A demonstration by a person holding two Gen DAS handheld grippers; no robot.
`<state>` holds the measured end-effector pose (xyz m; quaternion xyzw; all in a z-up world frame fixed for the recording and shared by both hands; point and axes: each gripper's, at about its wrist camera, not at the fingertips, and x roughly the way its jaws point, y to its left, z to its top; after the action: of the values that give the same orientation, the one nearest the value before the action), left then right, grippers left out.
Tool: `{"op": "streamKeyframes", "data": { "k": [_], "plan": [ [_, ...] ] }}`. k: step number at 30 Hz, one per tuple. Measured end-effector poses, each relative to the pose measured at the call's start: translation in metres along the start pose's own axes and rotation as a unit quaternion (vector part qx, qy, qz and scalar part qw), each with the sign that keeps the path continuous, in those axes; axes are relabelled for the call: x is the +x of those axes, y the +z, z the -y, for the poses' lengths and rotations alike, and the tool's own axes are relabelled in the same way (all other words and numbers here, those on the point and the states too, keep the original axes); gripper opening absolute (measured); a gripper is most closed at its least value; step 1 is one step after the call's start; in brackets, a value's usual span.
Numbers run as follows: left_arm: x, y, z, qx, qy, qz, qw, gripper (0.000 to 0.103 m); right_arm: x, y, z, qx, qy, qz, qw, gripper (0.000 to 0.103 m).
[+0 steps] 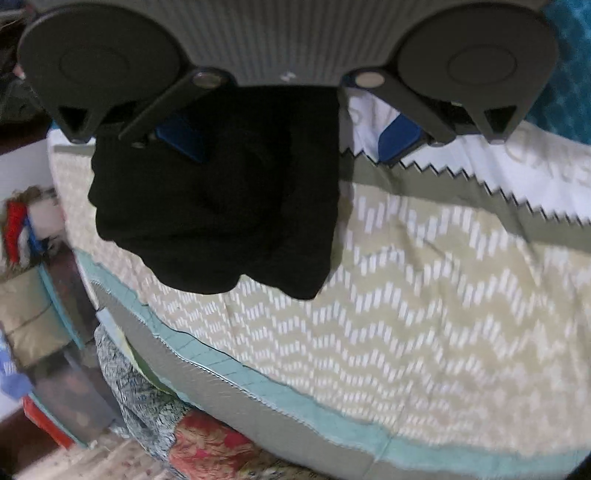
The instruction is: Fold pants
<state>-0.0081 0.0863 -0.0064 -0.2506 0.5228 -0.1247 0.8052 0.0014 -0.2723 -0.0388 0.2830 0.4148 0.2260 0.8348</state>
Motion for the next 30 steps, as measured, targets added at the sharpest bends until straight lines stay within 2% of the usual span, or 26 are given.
{"op": "streamKeyframes", "data": {
  "k": [4, 6, 7, 8, 10, 12, 15, 18, 22, 26, 30],
  "plan": [
    [0.008, 0.000, -0.012, -0.030, -0.028, 0.010, 0.9991, 0.103, 0.014, 0.004, -0.006, -0.013, 0.025, -0.005, 1.000, 0.103],
    [0.011, 0.001, -0.001, -0.008, -0.018, 0.019, 0.9996, 0.101, 0.024, 0.007, -0.005, 0.002, 0.057, -0.023, 0.998, 0.101],
    [0.013, 0.001, 0.005, 0.002, -0.015, 0.024, 0.9996, 0.080, 0.027, 0.009, -0.006, 0.013, 0.081, -0.031, 0.996, 0.084],
    [0.012, 0.002, 0.010, 0.004, -0.025, 0.028, 0.9993, 0.072, 0.027, 0.010, -0.008, 0.021, 0.102, -0.032, 0.994, 0.058],
    [0.007, 0.006, 0.015, -0.005, -0.033, 0.035, 0.9988, 0.063, 0.021, 0.015, -0.020, 0.011, 0.124, -0.022, 0.992, 0.033],
    [-0.001, 0.010, 0.018, -0.016, -0.055, 0.044, 0.9974, 0.057, 0.014, 0.020, -0.037, -0.025, 0.116, -0.011, 0.993, 0.025],
    [-0.015, 0.023, 0.028, -0.017, -0.082, 0.062, 0.9945, 0.055, 0.007, 0.032, -0.060, -0.074, 0.127, 0.010, 0.989, 0.022],
    [-0.034, 0.051, 0.042, 0.006, -0.086, 0.109, 0.9902, 0.055, 0.008, 0.061, -0.081, -0.117, 0.142, 0.044, 0.982, 0.022],
    [-0.045, 0.106, 0.058, 0.032, -0.076, 0.164, 0.9830, 0.055, 0.033, 0.112, -0.097, -0.166, 0.148, 0.084, 0.971, 0.022],
    [-0.019, 0.161, 0.072, 0.050, -0.038, 0.188, 0.9802, 0.055, 0.076, 0.160, -0.096, -0.202, 0.119, 0.100, 0.967, 0.022],
    [0.024, 0.200, 0.070, 0.037, -0.029, 0.188, 0.9811, 0.055, 0.119, 0.195, -0.080, -0.198, 0.084, 0.107, 0.971, 0.022]
  ]
}}
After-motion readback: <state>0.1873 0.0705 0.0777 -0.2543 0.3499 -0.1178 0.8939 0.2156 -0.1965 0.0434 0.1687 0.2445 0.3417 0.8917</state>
